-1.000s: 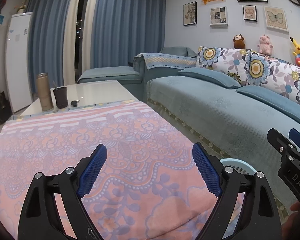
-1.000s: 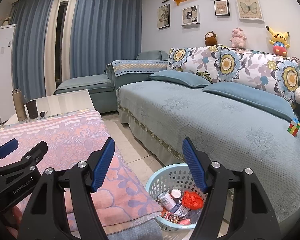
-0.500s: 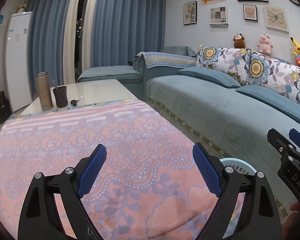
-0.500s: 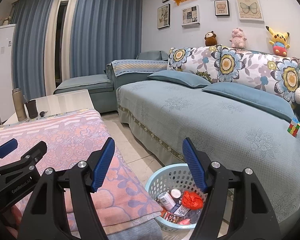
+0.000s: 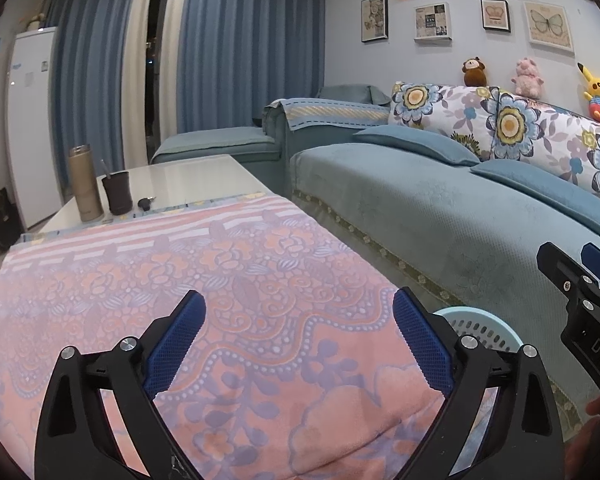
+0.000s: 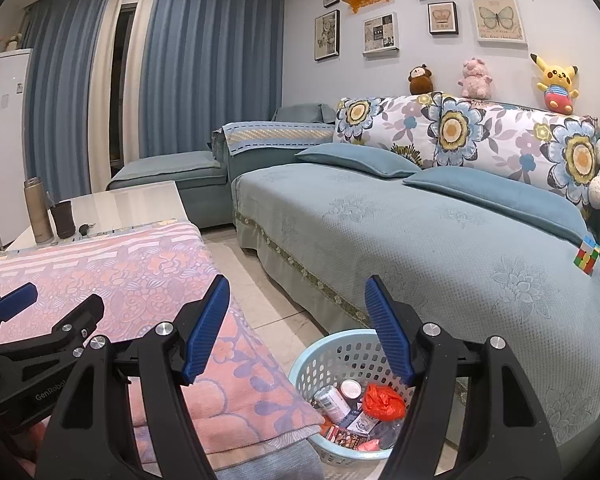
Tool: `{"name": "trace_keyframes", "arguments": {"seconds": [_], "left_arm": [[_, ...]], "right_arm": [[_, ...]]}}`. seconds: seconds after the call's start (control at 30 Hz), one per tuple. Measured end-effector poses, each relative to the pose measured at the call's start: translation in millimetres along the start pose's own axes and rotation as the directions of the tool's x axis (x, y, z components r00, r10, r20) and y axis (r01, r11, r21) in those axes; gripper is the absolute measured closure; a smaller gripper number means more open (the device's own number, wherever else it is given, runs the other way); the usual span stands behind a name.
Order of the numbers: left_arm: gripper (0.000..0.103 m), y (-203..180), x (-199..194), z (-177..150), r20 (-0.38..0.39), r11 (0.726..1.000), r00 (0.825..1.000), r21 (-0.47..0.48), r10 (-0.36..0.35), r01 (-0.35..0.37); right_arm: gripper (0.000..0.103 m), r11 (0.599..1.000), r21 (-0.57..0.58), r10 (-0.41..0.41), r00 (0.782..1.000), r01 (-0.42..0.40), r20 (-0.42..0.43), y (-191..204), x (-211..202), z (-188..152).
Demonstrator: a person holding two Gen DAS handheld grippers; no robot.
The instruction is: Collect trash
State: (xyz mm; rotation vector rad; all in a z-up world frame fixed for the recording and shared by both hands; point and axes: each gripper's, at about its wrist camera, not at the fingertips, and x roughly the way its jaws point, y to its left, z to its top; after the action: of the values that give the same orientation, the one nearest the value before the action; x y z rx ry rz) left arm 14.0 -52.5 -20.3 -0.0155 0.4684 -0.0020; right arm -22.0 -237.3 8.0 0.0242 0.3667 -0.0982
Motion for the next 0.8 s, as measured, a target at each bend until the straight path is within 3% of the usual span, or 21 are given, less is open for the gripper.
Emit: {"name": "trace_keyframes", "arguments": {"seconds": [0.8], "left_arm": [[0.007,-3.3,-3.2,1.0,0.021,1.0,1.0,0.021,0.021,-0.022]], "right_arm": [[0.037,1.0,0.002,0.007,1.0,-0.007,-0.006,1.5,2.4,-3.1]]}}
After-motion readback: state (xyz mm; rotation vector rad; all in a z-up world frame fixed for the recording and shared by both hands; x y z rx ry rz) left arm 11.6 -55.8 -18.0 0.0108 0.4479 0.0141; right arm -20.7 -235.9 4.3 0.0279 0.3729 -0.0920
